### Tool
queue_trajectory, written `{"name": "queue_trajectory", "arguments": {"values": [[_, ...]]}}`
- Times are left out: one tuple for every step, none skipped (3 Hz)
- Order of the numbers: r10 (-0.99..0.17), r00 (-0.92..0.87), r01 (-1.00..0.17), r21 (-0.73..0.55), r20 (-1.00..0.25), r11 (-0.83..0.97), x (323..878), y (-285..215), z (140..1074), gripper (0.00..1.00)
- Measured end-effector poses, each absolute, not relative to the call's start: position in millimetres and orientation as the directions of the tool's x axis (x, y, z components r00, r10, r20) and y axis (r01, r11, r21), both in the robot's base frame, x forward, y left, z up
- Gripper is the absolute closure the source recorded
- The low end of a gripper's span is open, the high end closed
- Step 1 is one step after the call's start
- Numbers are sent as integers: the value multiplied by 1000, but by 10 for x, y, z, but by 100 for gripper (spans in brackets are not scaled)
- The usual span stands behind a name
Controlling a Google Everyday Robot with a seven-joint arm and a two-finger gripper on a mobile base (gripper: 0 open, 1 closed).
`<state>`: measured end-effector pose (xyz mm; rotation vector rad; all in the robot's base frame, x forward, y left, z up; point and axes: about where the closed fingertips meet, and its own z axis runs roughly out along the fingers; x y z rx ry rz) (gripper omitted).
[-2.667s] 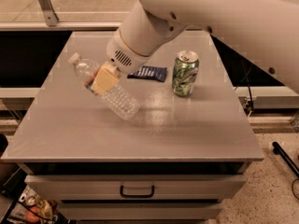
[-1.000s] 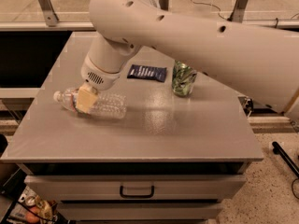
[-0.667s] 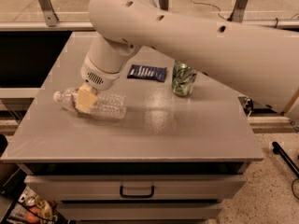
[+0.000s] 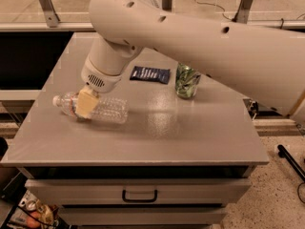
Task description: Knock water bottle over
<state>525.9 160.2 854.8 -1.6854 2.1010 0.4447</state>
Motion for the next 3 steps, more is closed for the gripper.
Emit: {"name": "queue_trajectory", "arguments": {"values": [[-846,-184,-976,-8,-500,217,5249,1608,8551,12],[-847,-181,-977,-9,-500,215,5238,1615,8555,0],[-847,-181,-977,-9,-500,214,5238,1615,8555,0]]}}
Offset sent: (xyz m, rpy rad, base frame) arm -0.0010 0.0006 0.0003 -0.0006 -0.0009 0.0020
